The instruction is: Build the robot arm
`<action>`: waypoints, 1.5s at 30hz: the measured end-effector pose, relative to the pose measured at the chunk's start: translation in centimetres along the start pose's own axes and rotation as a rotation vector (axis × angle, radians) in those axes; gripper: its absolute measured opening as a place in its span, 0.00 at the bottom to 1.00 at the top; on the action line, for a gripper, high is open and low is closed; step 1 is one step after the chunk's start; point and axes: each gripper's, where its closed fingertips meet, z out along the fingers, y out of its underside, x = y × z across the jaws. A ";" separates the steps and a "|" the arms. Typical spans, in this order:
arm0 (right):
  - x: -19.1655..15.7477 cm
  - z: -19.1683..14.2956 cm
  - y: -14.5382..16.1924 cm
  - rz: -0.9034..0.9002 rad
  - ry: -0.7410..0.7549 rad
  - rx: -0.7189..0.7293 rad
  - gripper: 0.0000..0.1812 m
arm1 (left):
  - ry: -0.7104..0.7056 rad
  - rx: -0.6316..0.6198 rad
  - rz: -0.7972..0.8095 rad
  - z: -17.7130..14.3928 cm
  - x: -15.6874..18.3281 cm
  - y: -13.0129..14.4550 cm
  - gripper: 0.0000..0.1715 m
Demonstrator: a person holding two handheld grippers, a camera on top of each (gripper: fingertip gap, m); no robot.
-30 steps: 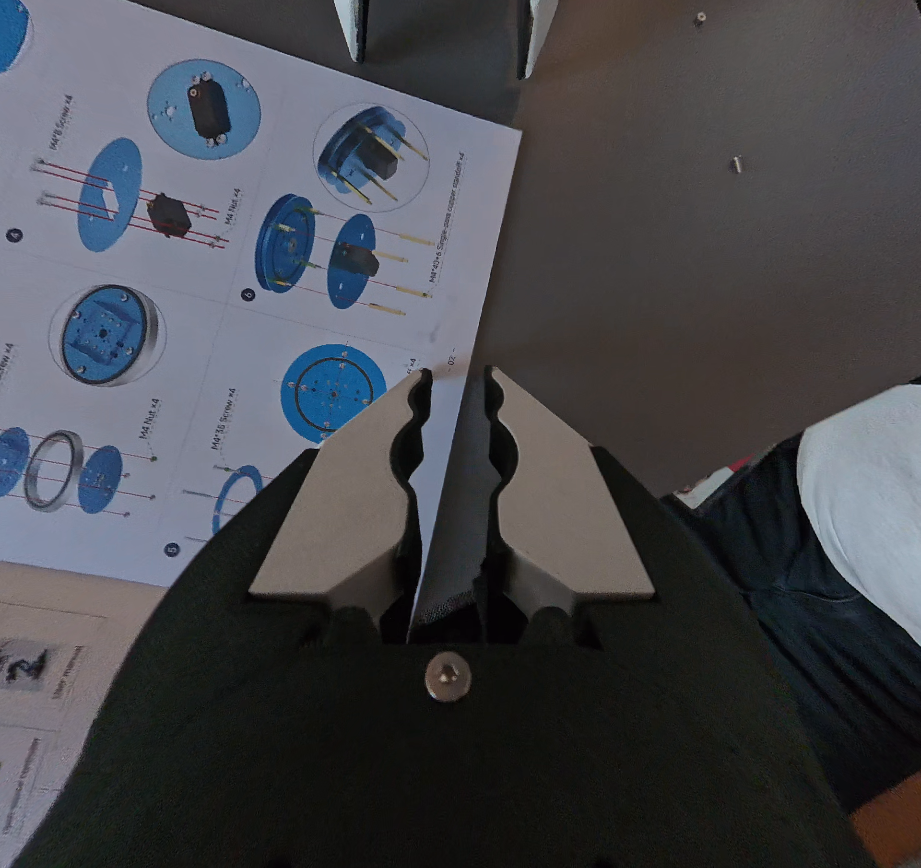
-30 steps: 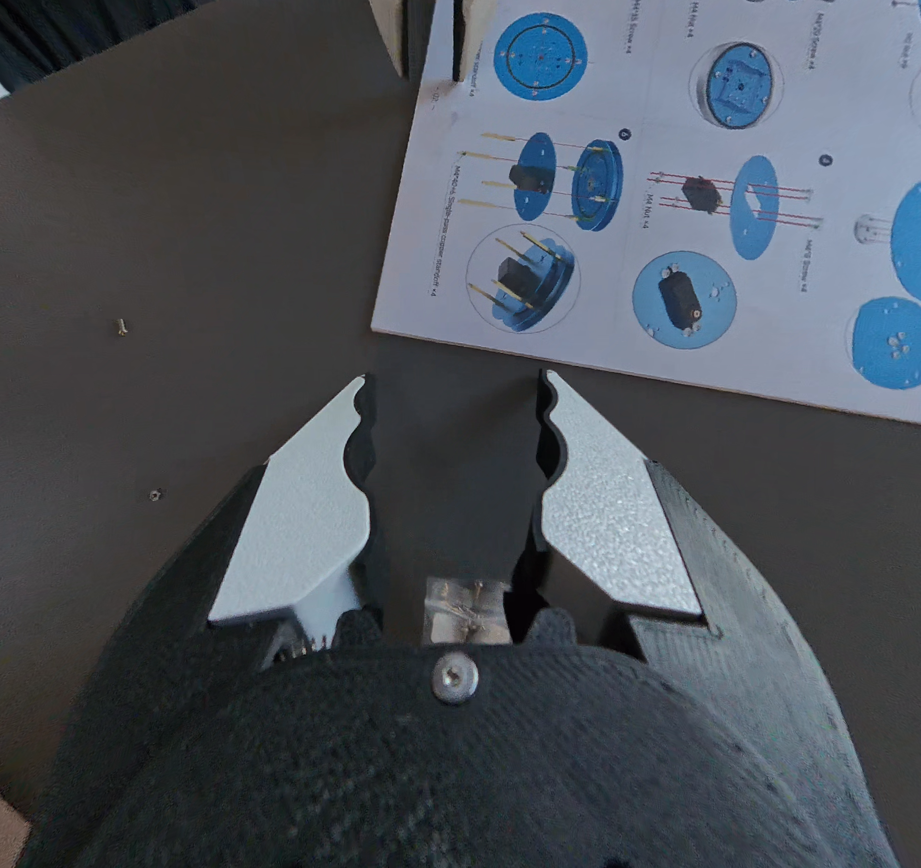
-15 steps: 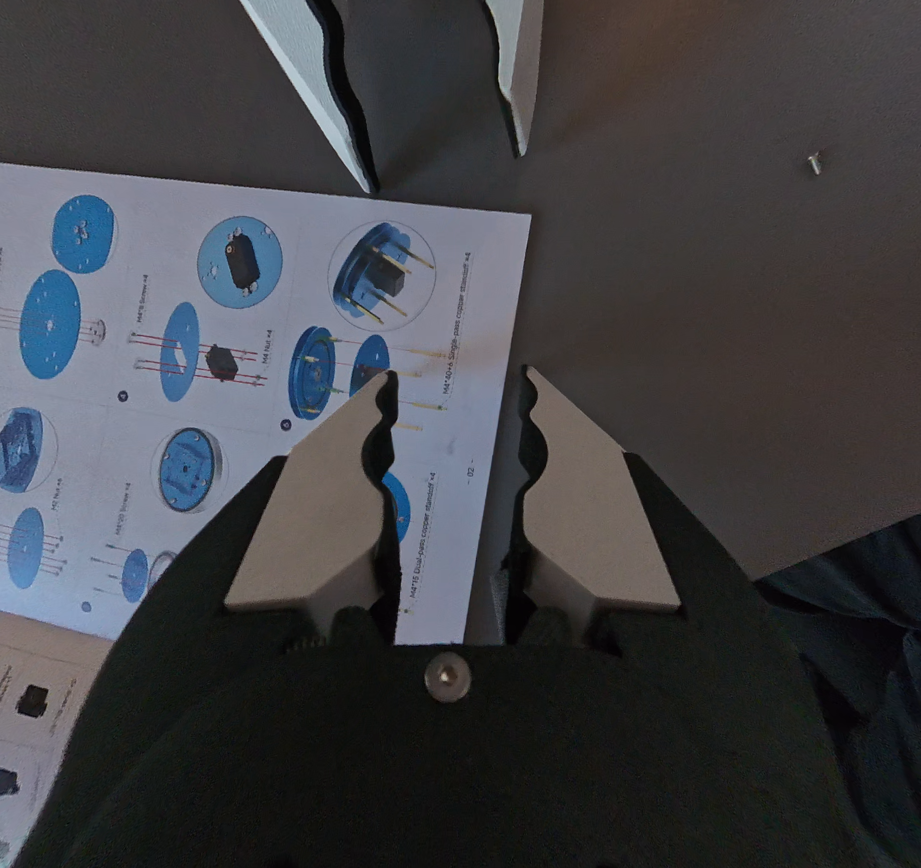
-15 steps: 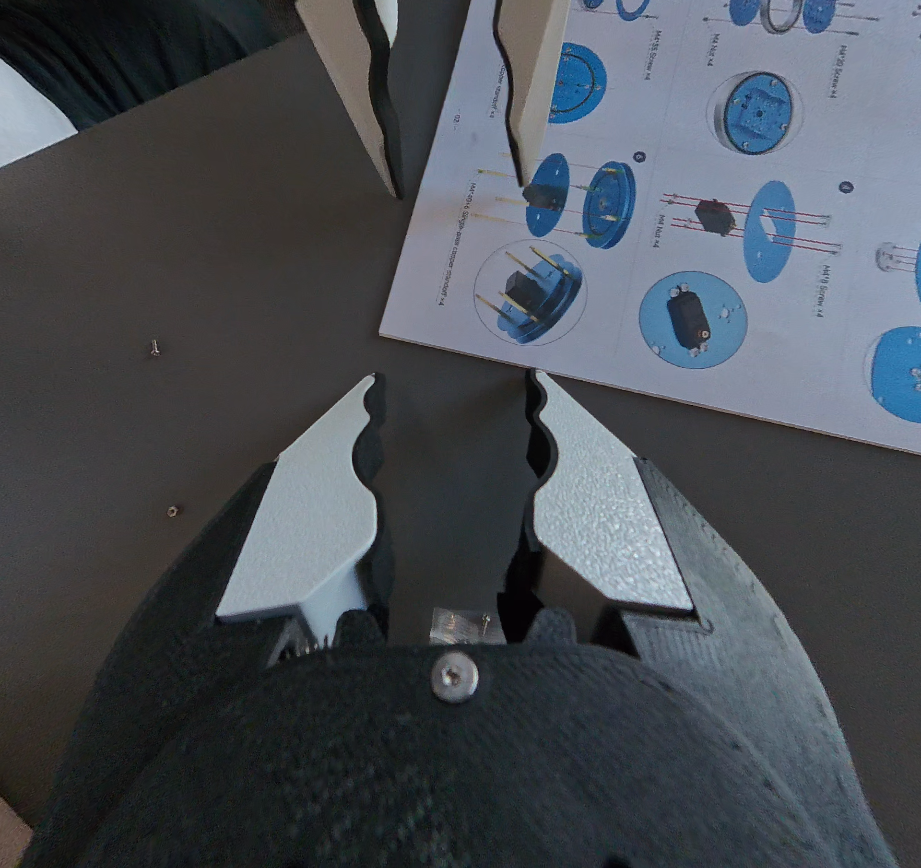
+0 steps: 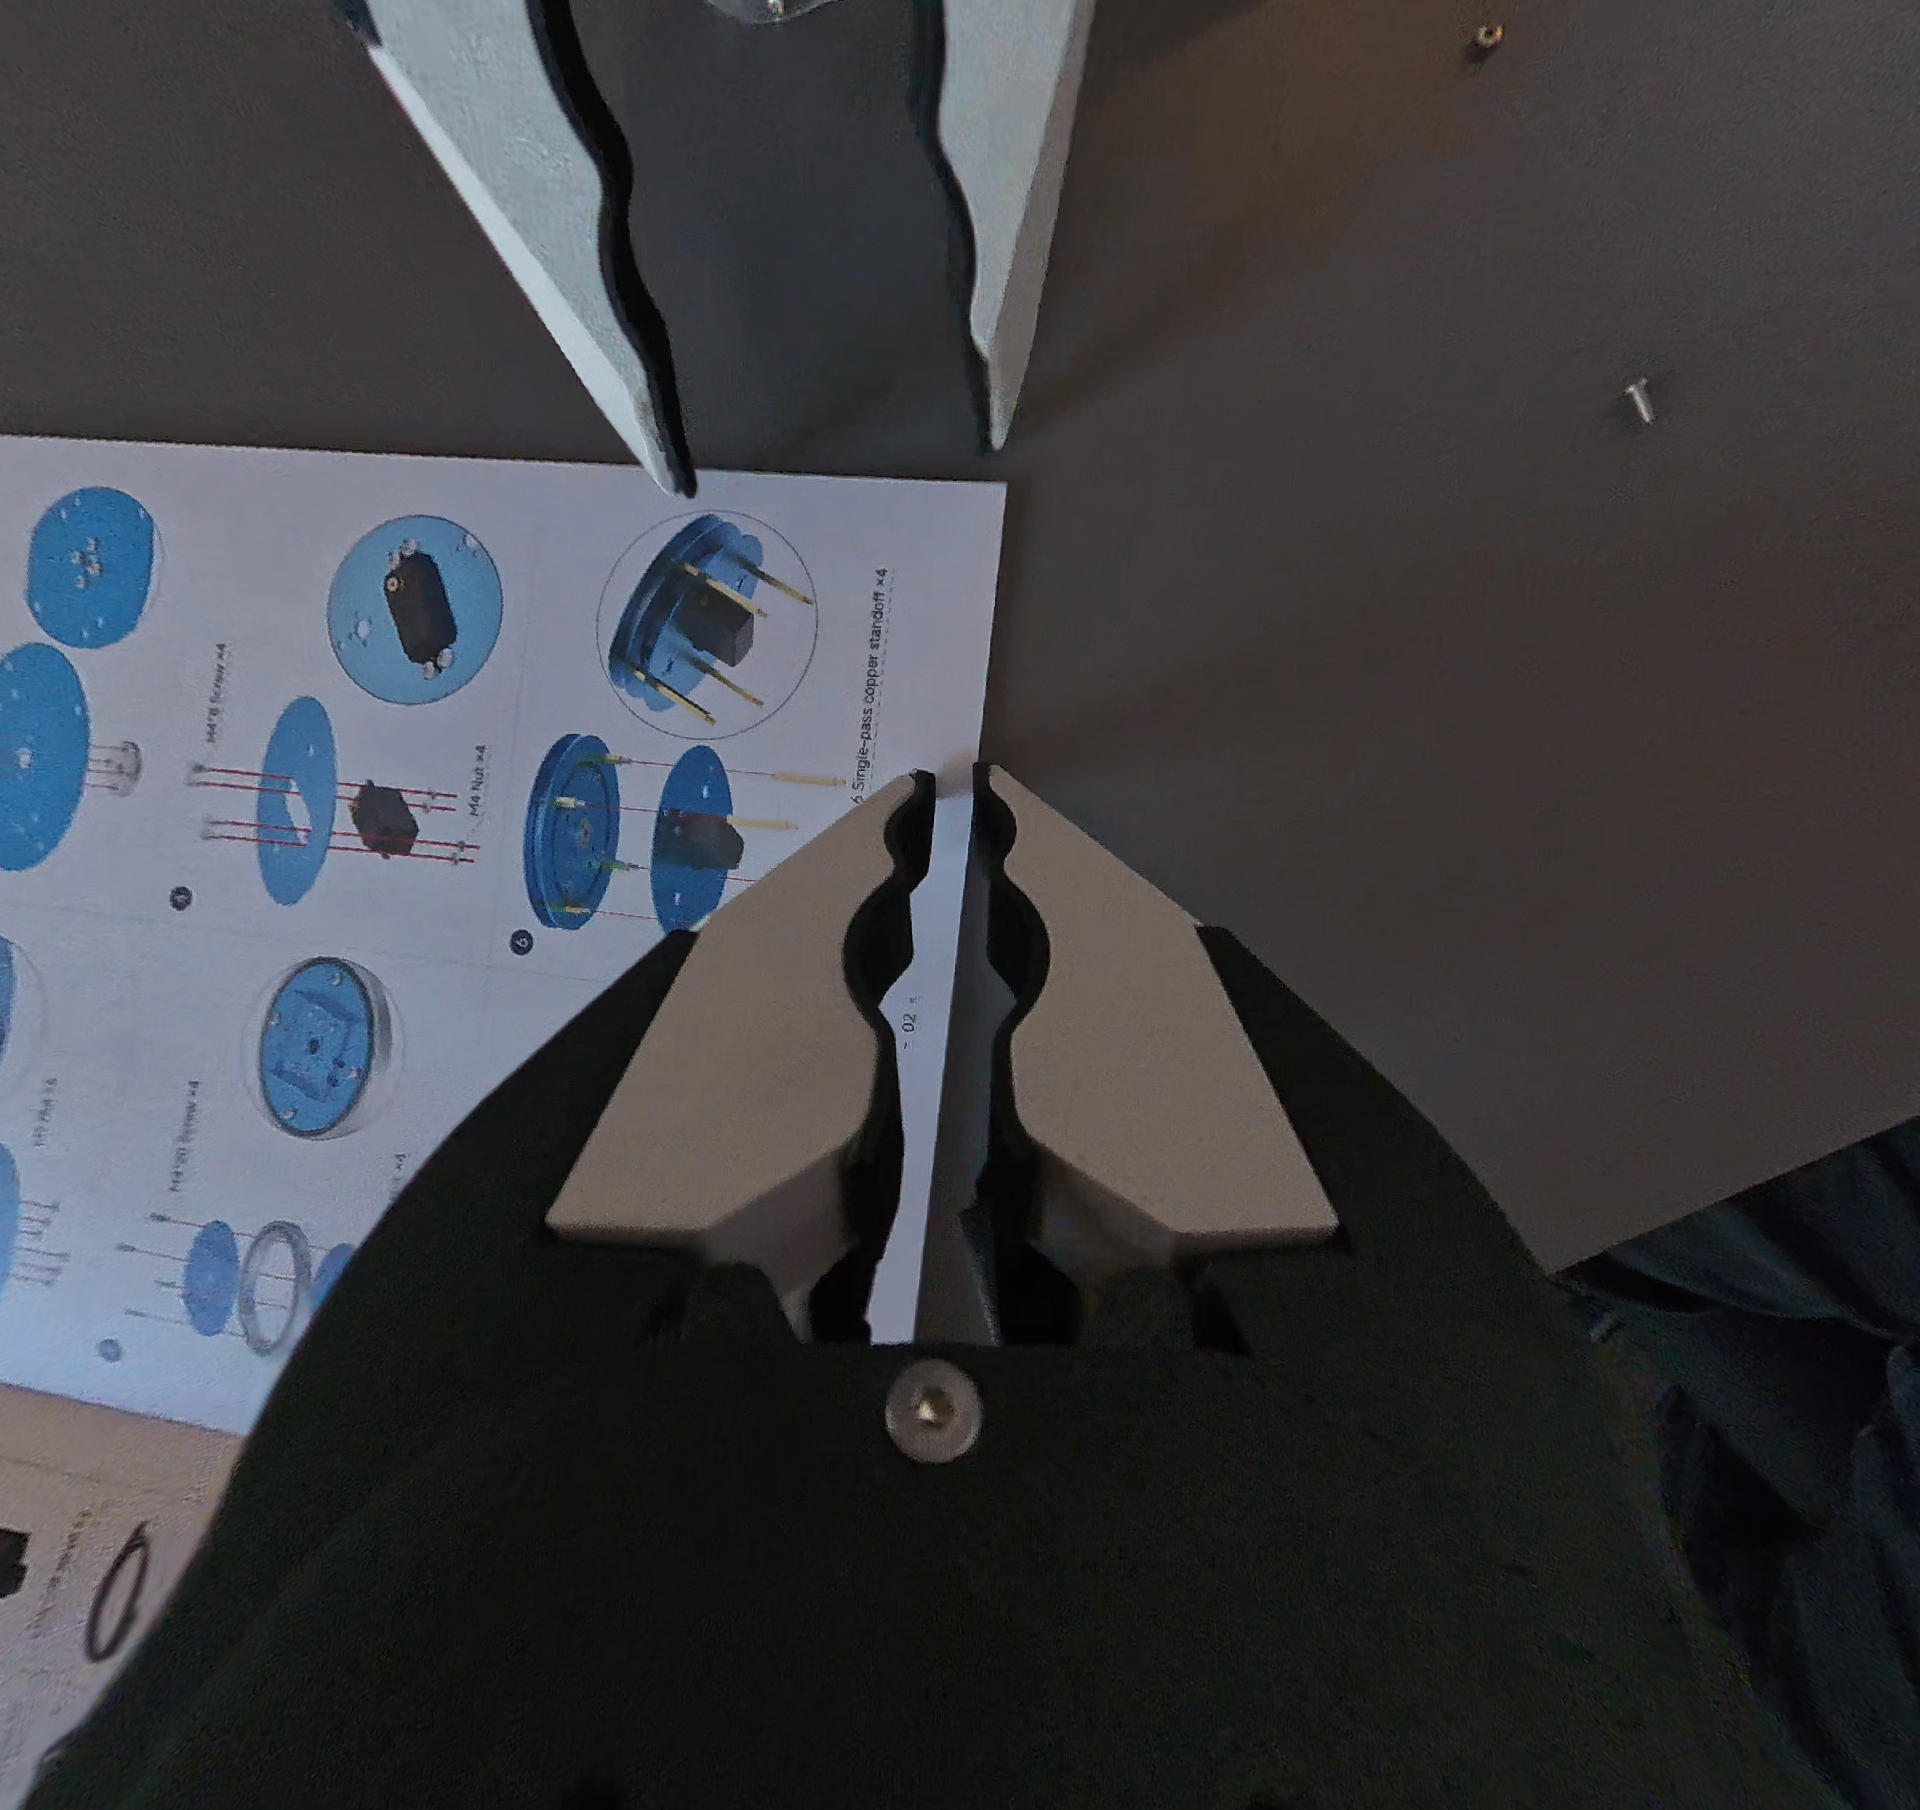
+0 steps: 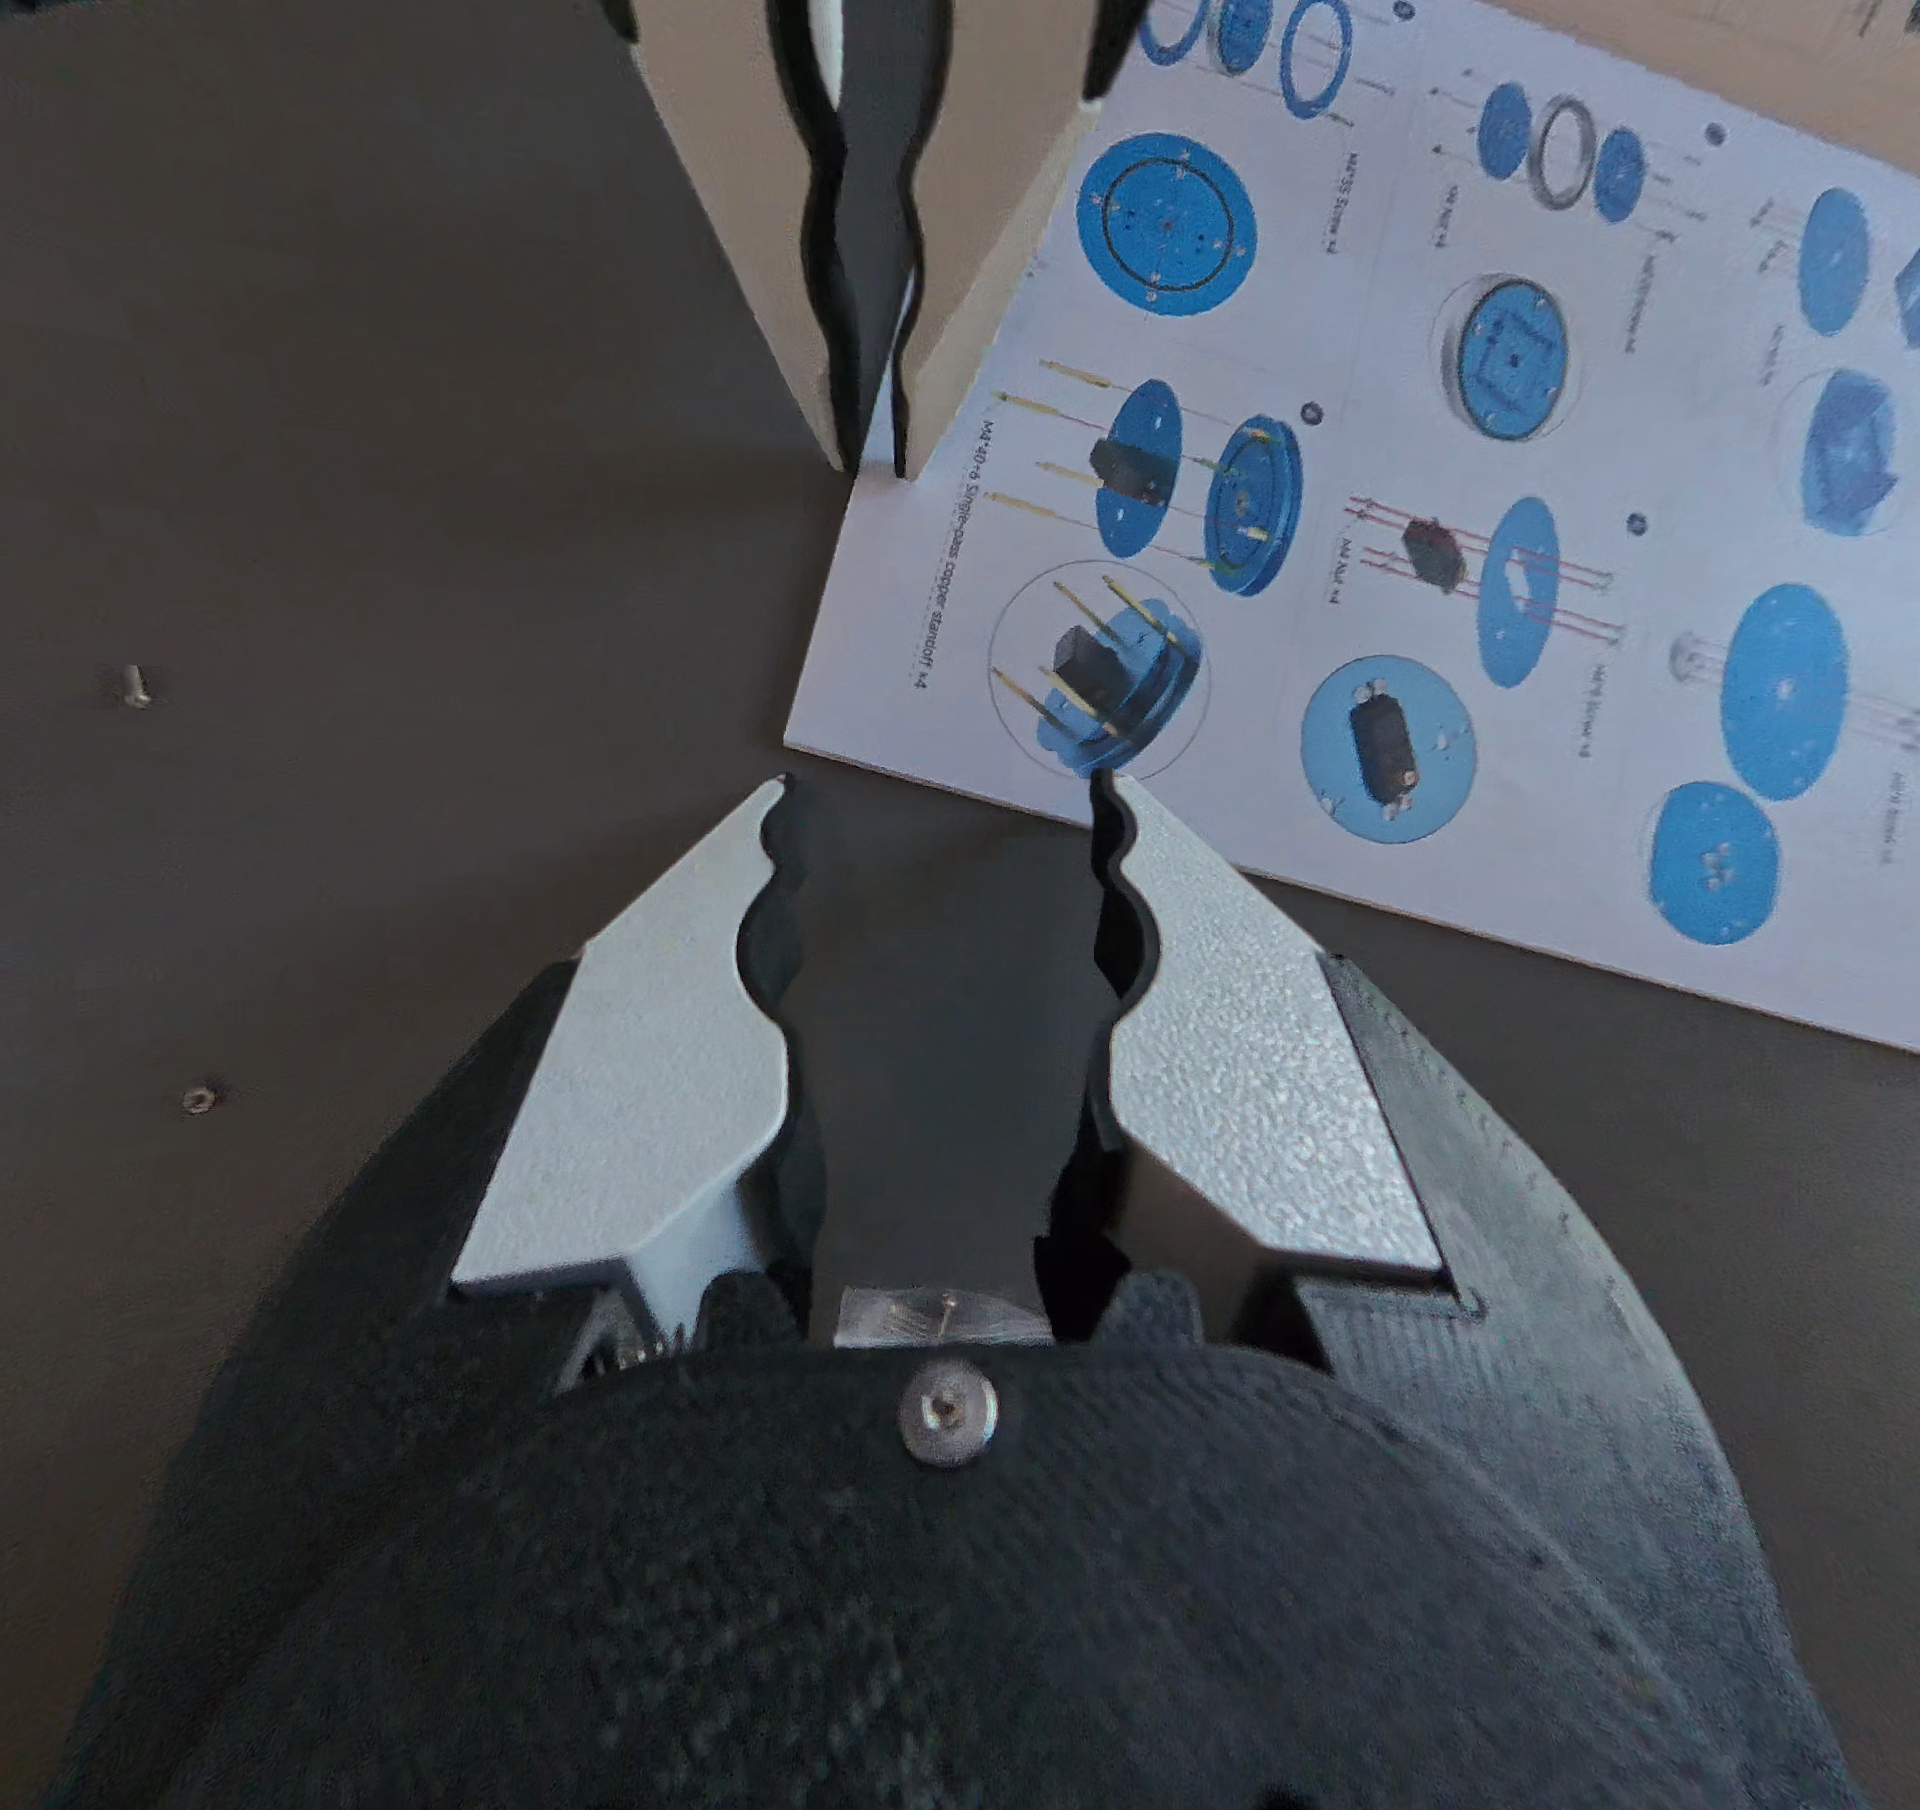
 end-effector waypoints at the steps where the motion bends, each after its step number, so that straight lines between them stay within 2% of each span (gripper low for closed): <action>1: 0.2 0.0 -0.2 -0.047 0.034 -0.007 0.30 | 0.008 0.010 -0.024 0.0 -0.1 0.0 0.03; 5: 0.1 -0.3 -0.7 -0.197 0.121 -0.062 0.31 | 0.036 0.044 -0.080 0.0 -0.3 0.0 0.03; 9: -0.2 -0.2 -1.3 -0.296 0.147 -0.053 0.30 | 0.078 0.069 -0.130 -0.1 -0.3 -0.1 0.03; 26: 0.0 0.1 -2.6 -0.443 0.254 -0.099 0.25 | 0.160 0.142 -0.226 -0.3 -0.7 0.1 0.01; 28: 0.2 -0.1 -2.9 -0.454 0.280 -0.093 0.21 | 0.178 0.147 -0.222 -0.3 -0.5 0.0 0.04; 32: 0.4 0.0 -2.5 -0.430 0.270 -0.098 0.21 | 0.208 0.151 -0.213 -0.4 -0.1 0.0 0.09; 34: 0.6 0.0 -2.6 -0.416 0.271 -0.084 0.18 | 0.197 0.139 -0.192 -0.4 -0.1 0.0 0.09; 37: 0.6 0.0 -2.9 -0.415 0.266 -0.057 0.01 | 0.163 0.106 -0.155 -0.3 -0.1 0.0 0.09; 41: 1.4 -0.2 -3.2 -0.362 0.297 -0.026 0.00 | 0.110 0.058 -0.140 -0.3 -0.2 -0.1 0.17; 43: 2.0 -0.6 -4.0 -0.351 0.340 0.016 0.00 | 0.011 0.043 -0.117 -0.5 -1.1 -0.3 0.24; 45: 2.1 -1.0 -5.0 -0.316 0.352 0.074 0.00 | -0.134 0.026 -0.093 -0.7 -2.6 -0.3 0.16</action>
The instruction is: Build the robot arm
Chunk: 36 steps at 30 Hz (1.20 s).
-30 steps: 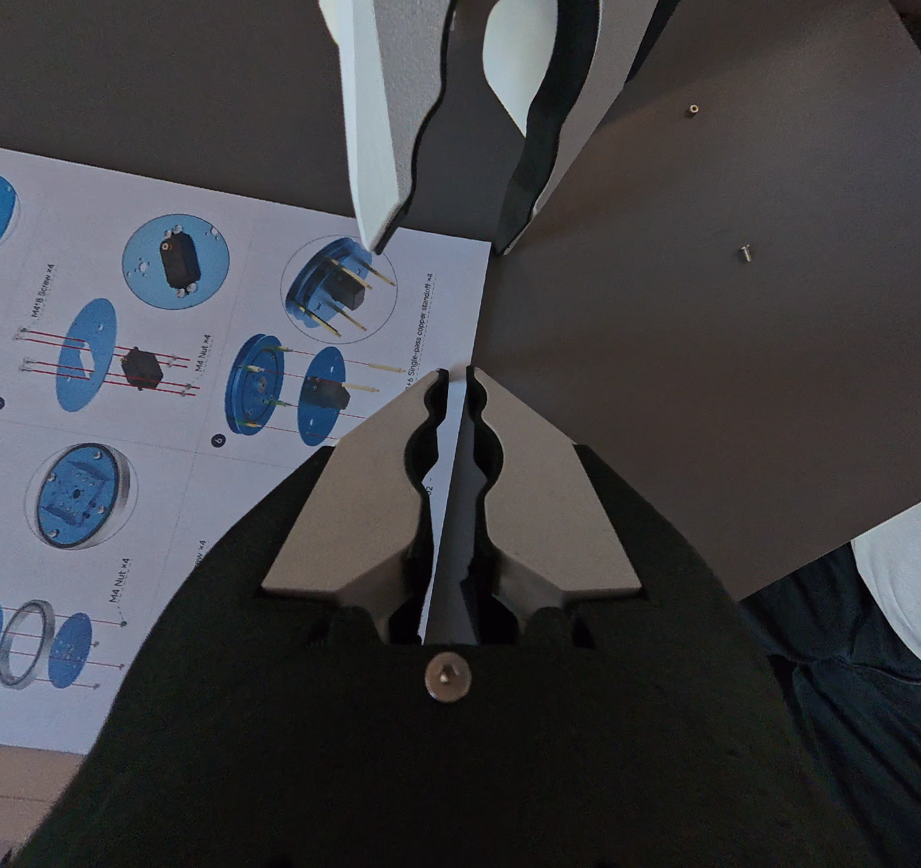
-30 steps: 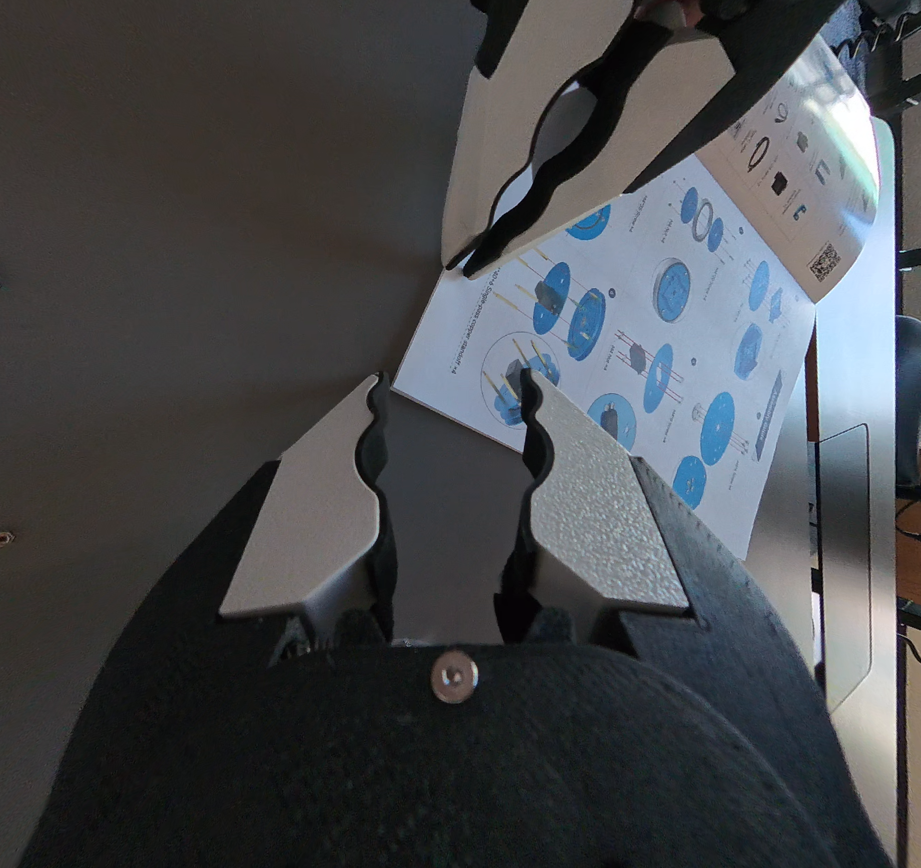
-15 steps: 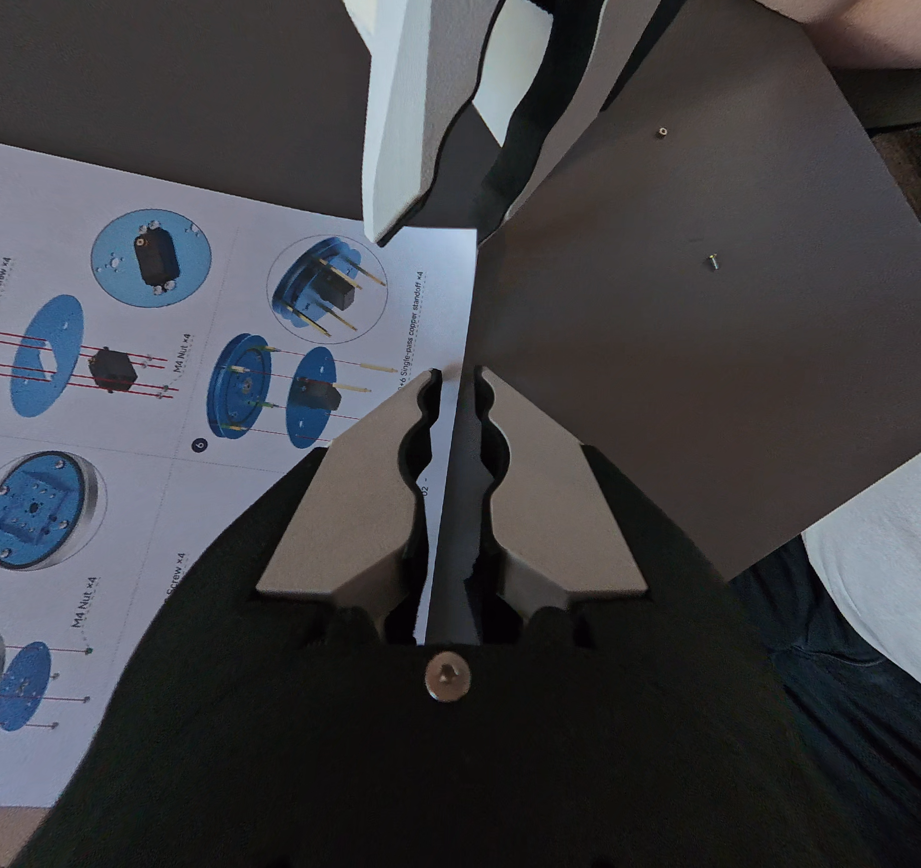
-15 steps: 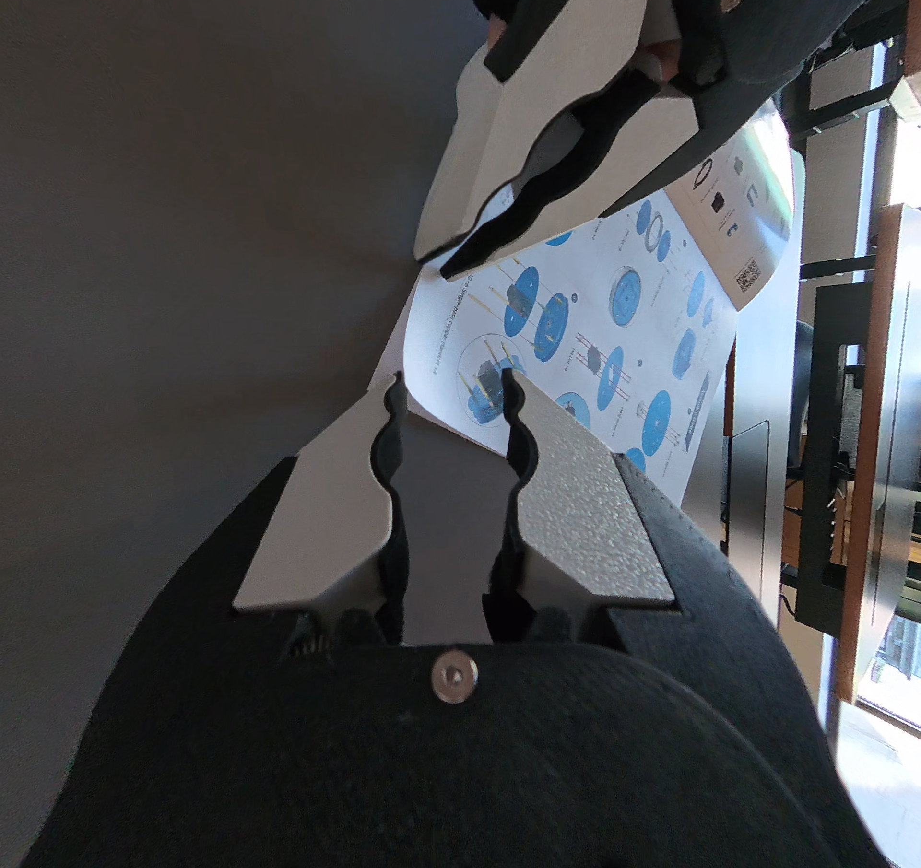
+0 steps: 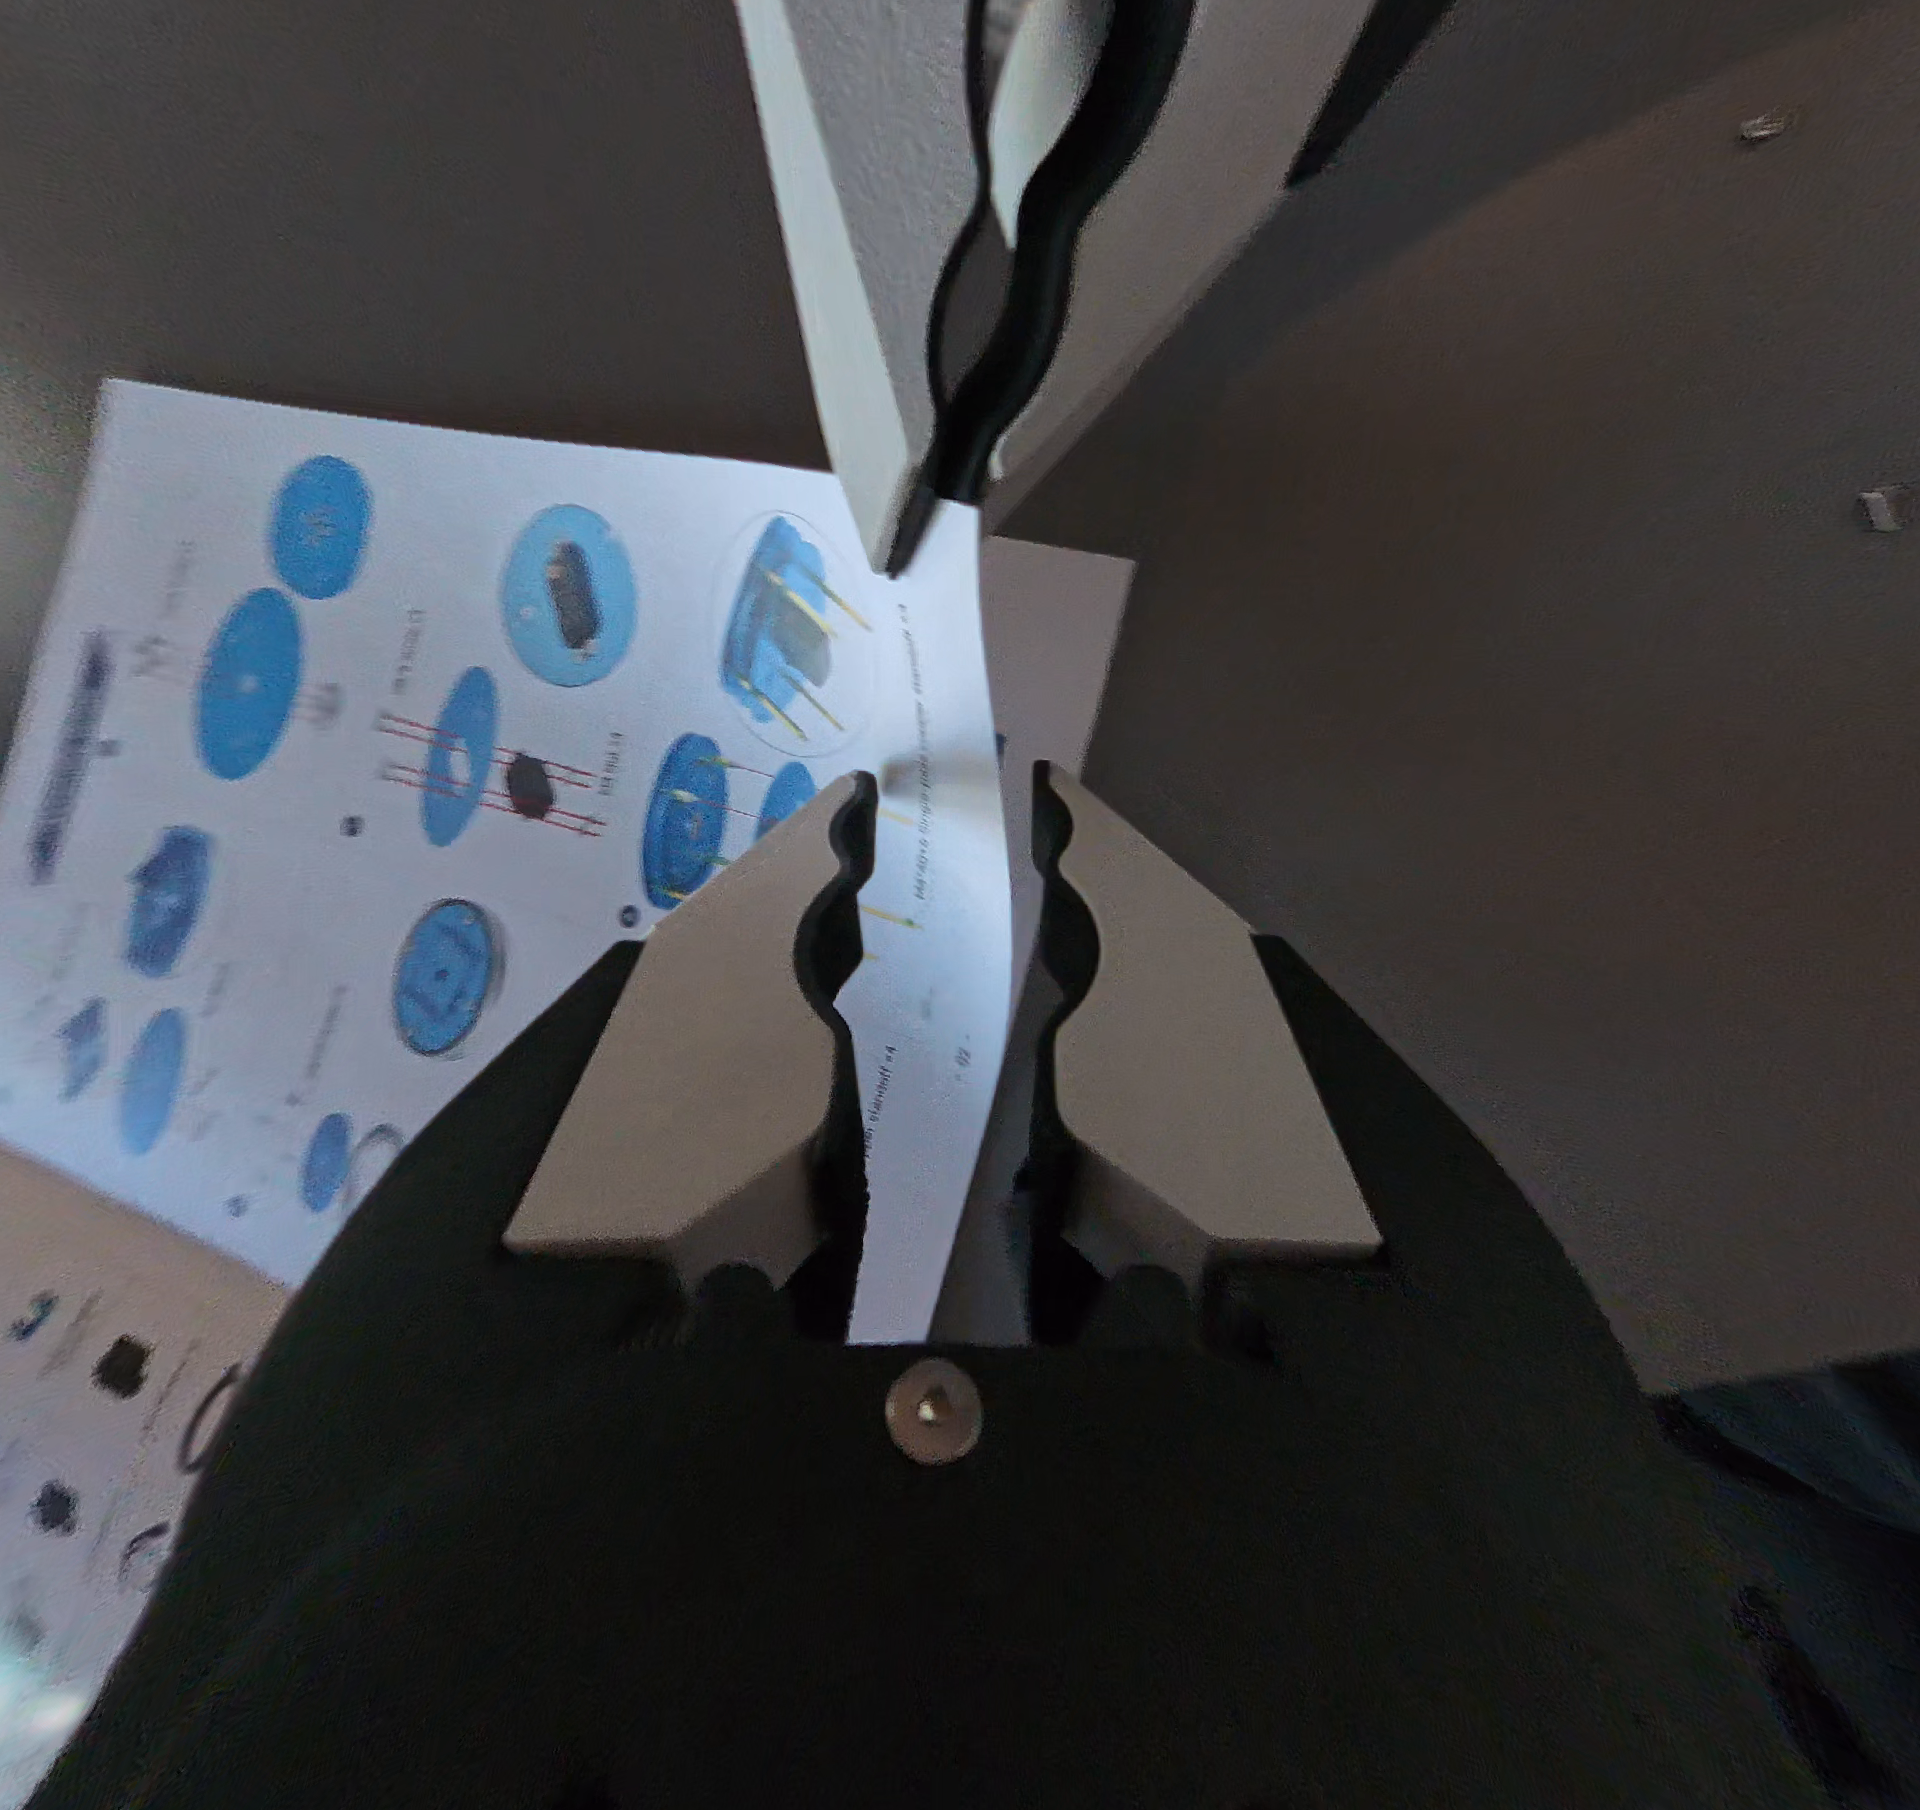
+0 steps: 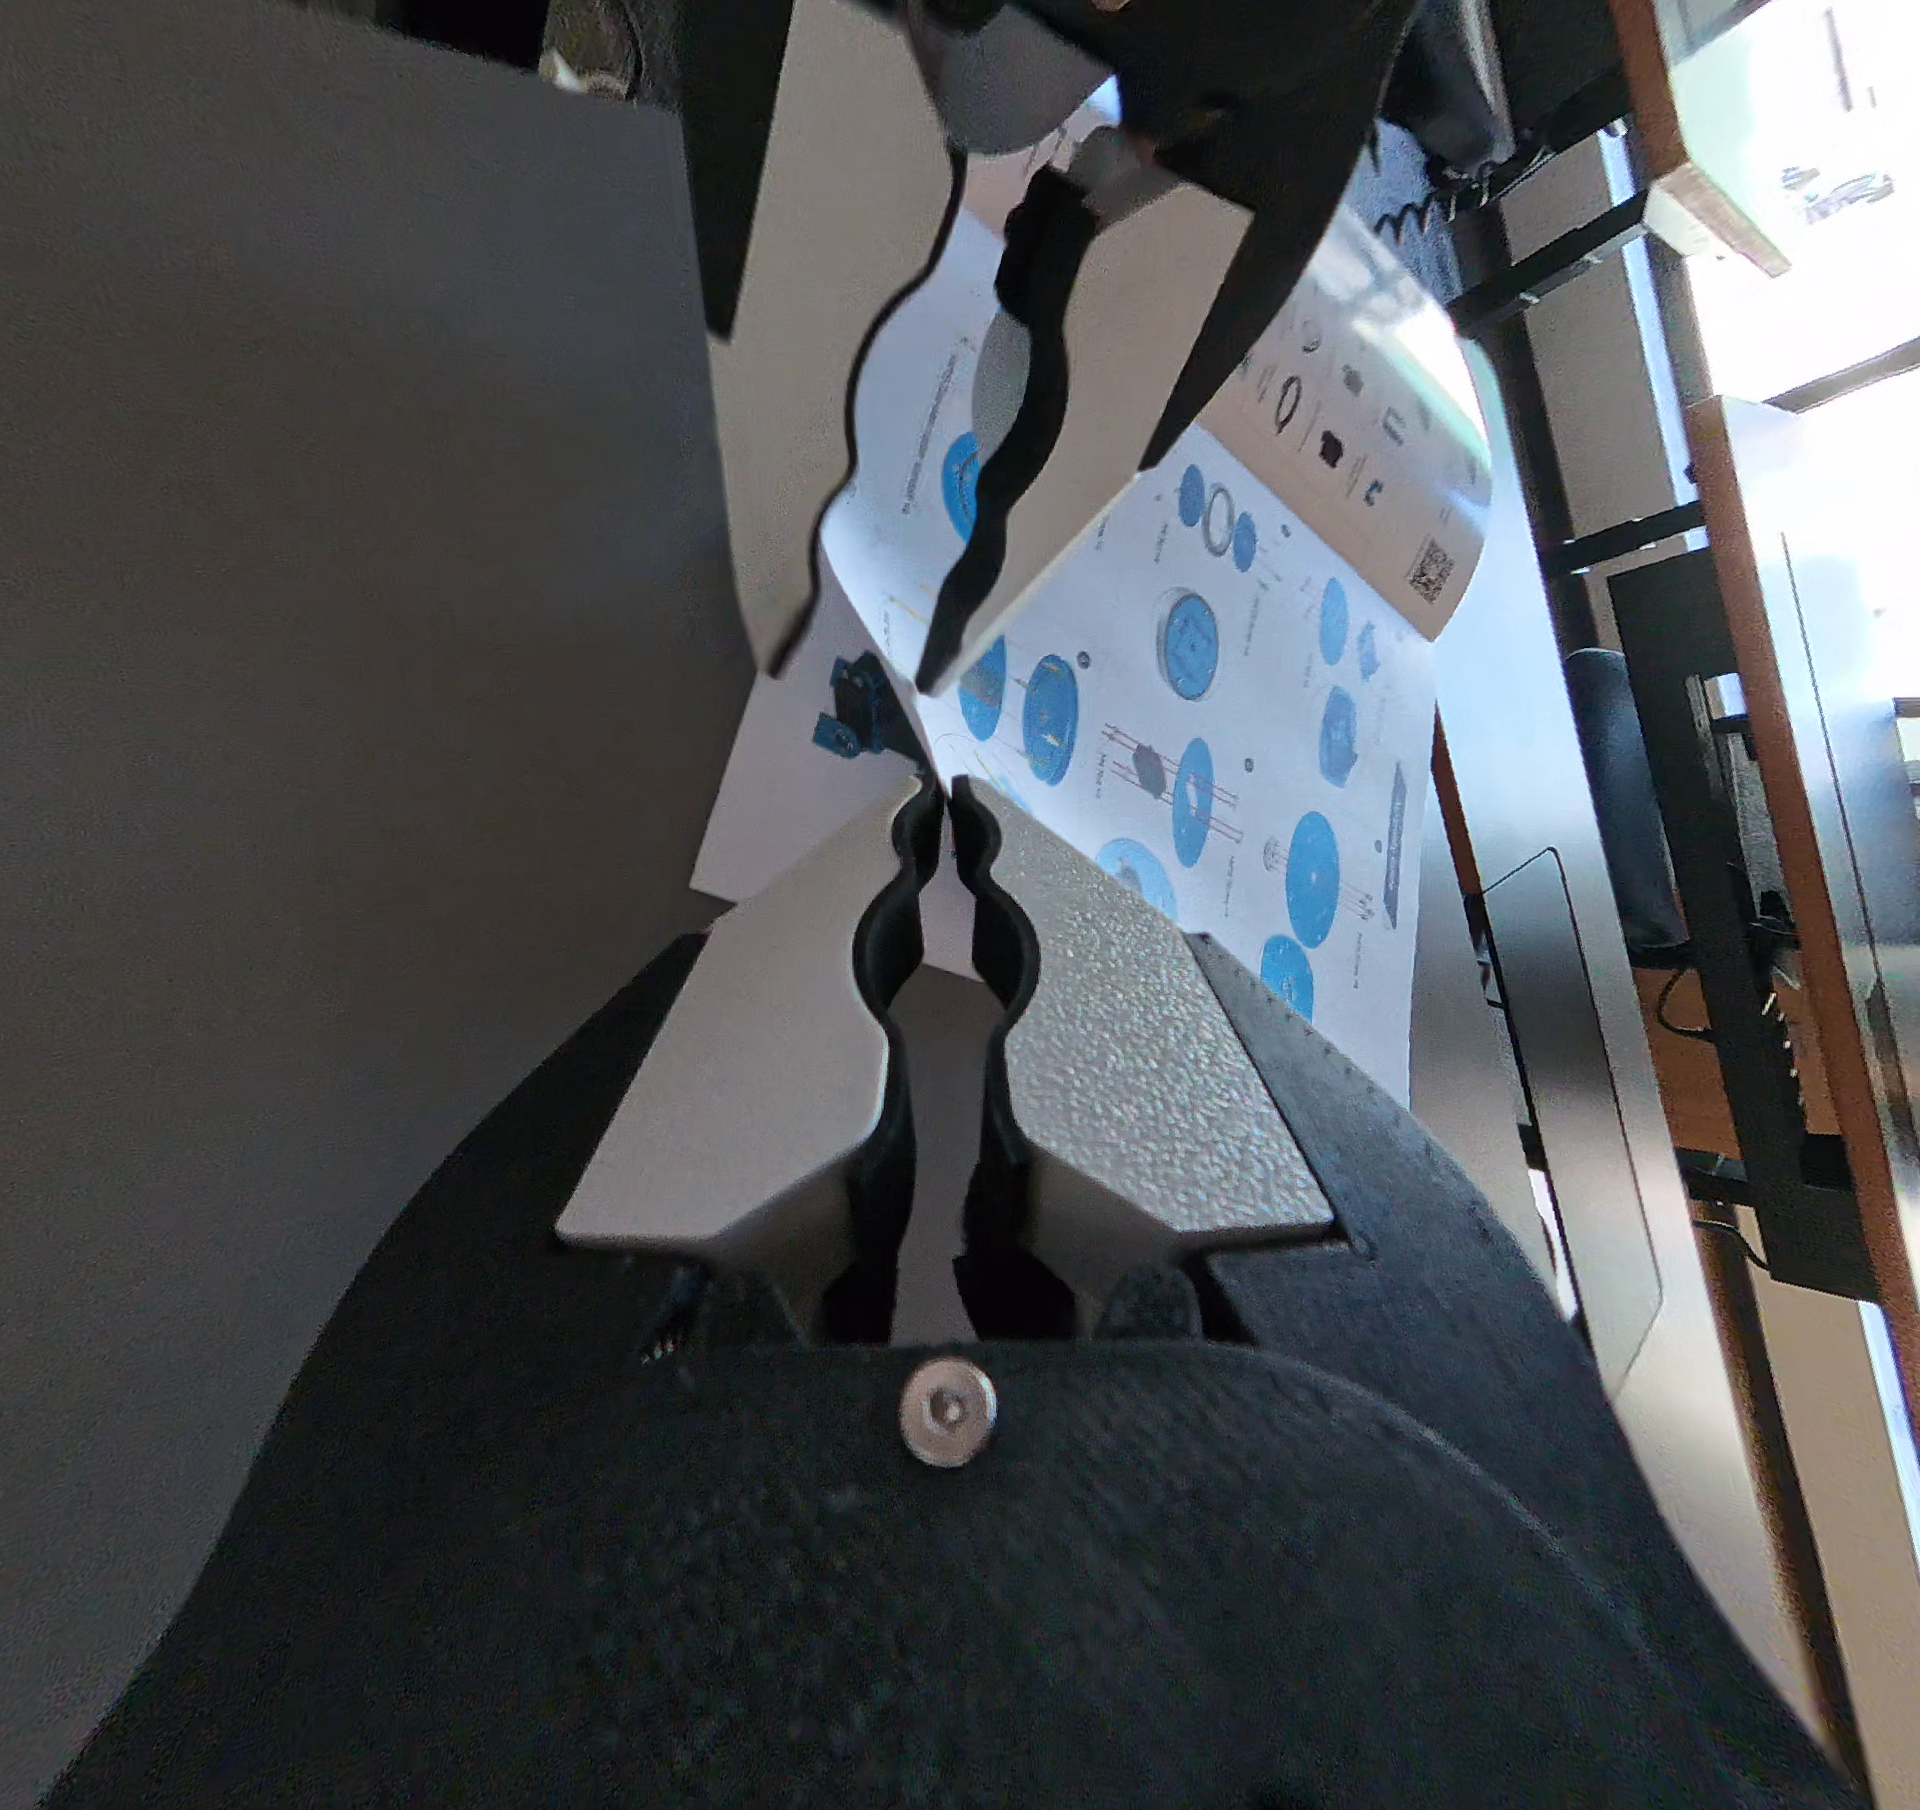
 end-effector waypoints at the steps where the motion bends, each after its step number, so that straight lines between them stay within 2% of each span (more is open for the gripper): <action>1: 0.2 0.0 -0.4 0.017 0.006 0.019 0.00 | -0.061 0.000 0.018 -0.1 -0.6 -0.1 0.13; 3: 0.6 -0.1 -0.7 0.041 0.023 0.041 0.00 | -0.145 0.004 0.073 -0.4 -1.3 -0.4 0.00; 6: 1.4 -0.5 -0.2 0.023 0.060 0.052 0.17 | -0.241 0.053 0.087 -1.5 -2.5 -1.0 0.00; 9: 1.6 -1.5 0.1 0.114 0.023 0.095 0.21 | -0.253 0.152 -0.049 -3.2 -3.5 -2.0 0.00; 12: 0.1 -2.3 0.2 0.261 -0.143 0.125 0.25 | -0.188 0.193 -0.163 -4.2 -3.3 -2.3 0.00; 13: -0.8 -2.4 0.5 0.278 -0.203 0.107 0.27 | -0.193 0.210 -0.180 -4.6 -3.3 -2.4 0.00; 15: -0.3 -2.7 2.5 0.266 -0.163 0.001 0.33 | -0.230 0.221 -0.176 -5.5 -3.8 -2.5 0.00; 19: -0.6 -3.7 2.1 0.324 -0.212 0.073 0.32 | -0.259 0.262 -0.180 -7.1 -4.3 -2.9 0.00; 25: -3.7 0.1 2.2 0.304 -0.334 -0.007 0.40 | -0.351 0.335 -0.185 -10.7 -6.4 -4.1 0.00; 30: -3.1 1.1 2.0 0.260 -0.270 -0.010 0.44 | -0.408 0.398 -0.219 -14.1 -8.6 -5.4 0.00; 34: -0.8 0.7 1.1 0.168 -0.109 0.036 0.37 | -0.421 0.412 -0.243 -15.4 -9.6 -5.7 0.00; 36: -0.8 0.6 0.5 0.150 -0.096 0.050 0.35 | -0.428 0.410 -0.244 -15.6 -9.8 -5.7 0.00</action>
